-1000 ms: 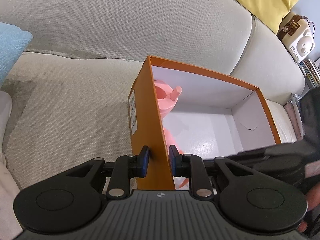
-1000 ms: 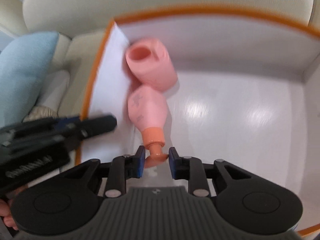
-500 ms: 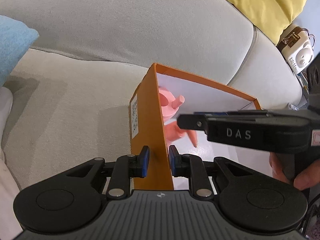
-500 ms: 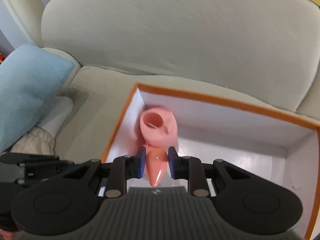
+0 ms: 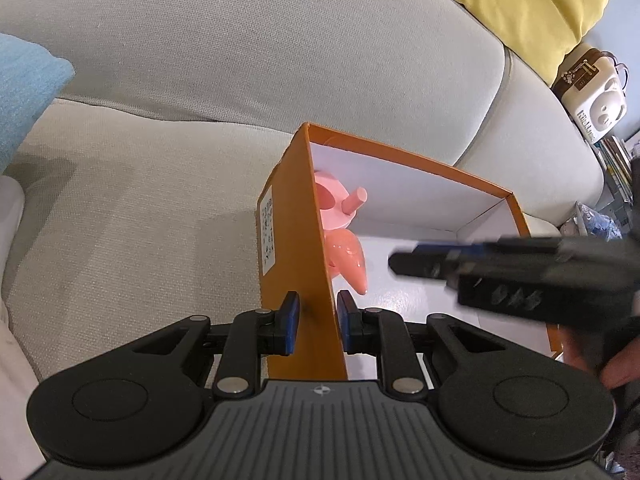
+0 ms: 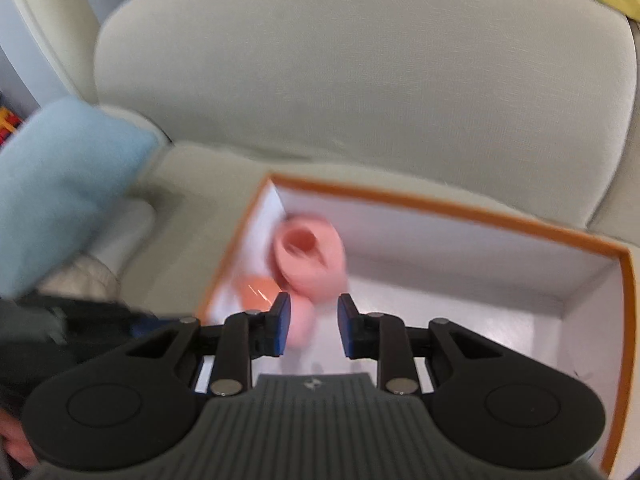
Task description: Organize rigid objects
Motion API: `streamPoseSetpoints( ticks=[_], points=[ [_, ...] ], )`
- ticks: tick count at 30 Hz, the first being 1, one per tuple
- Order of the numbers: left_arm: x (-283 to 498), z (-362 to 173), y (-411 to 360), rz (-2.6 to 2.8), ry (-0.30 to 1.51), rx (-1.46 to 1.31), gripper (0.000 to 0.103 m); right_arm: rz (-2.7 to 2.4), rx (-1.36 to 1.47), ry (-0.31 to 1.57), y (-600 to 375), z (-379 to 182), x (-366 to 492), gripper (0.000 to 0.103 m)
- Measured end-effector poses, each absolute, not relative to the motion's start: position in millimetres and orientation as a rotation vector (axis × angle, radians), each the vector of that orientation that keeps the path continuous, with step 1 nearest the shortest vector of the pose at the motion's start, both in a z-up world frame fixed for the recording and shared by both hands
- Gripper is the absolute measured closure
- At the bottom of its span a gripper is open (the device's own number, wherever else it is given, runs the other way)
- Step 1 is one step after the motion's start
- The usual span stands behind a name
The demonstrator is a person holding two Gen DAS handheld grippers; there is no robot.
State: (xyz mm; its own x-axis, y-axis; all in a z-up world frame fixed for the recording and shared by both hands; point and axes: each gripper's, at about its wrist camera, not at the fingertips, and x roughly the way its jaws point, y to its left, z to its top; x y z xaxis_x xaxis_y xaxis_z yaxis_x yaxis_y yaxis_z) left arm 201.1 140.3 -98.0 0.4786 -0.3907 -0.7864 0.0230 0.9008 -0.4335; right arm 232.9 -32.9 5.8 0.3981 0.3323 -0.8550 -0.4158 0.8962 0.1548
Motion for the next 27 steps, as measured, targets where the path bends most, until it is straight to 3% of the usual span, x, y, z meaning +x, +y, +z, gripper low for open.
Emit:
streamPoseSetpoints(
  ticks=[4,17,27],
  points=[
    [201,-98,140,-0.261,1.046,-0.392,0.083,0.463,-0.174,1.108,-27,-18,239,0.077],
    [201,-98,141,-0.265,1.048,-0.393,0.083,0.592,-0.572,0.976,7,-48,273,0.081],
    [203,-99,137,-0.257,1.050,-0.388,0.083,0.743,-0.539,0.998,1,-51,272,0.080]
  ],
)
